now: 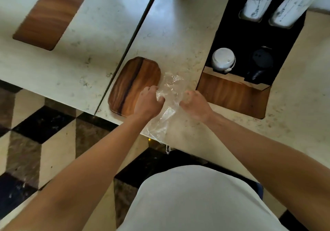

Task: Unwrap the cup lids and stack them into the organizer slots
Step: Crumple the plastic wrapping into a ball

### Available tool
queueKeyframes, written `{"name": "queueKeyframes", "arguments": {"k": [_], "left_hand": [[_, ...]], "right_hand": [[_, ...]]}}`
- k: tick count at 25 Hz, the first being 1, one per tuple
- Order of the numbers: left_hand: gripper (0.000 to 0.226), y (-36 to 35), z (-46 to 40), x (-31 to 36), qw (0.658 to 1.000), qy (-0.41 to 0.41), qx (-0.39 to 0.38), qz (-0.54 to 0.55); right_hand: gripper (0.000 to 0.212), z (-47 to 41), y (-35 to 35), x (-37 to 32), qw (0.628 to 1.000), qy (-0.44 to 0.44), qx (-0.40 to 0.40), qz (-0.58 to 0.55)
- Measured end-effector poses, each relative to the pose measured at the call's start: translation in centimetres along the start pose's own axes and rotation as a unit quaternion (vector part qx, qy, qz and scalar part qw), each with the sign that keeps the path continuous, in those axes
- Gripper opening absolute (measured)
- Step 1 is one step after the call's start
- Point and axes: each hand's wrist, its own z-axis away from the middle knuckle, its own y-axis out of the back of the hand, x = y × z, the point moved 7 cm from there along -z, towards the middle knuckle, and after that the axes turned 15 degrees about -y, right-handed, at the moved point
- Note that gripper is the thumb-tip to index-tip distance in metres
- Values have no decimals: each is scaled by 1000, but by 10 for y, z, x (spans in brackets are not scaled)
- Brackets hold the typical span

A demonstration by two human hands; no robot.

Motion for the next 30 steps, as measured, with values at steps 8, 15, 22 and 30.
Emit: {"name": "queueKeyframes", "arguments": {"k": [8,15,22,30], "left_hand": [[50,-15,19,-31,999,32,-18,34],[47,-30,17,-31,993,58,-9,103],[48,-30,-3,-22,988,78,10,132],[13,-58,-37,22,863,117,-97,481]], "right_hand": [[49,0,-30,6,982,-124,-40,-138],[19,-10,-46,19,948,-158,-75,-264],[20,-3,-23,30,910,-144,-100,-375],[16,10,34,67,905,-105,-39,-410]]}}
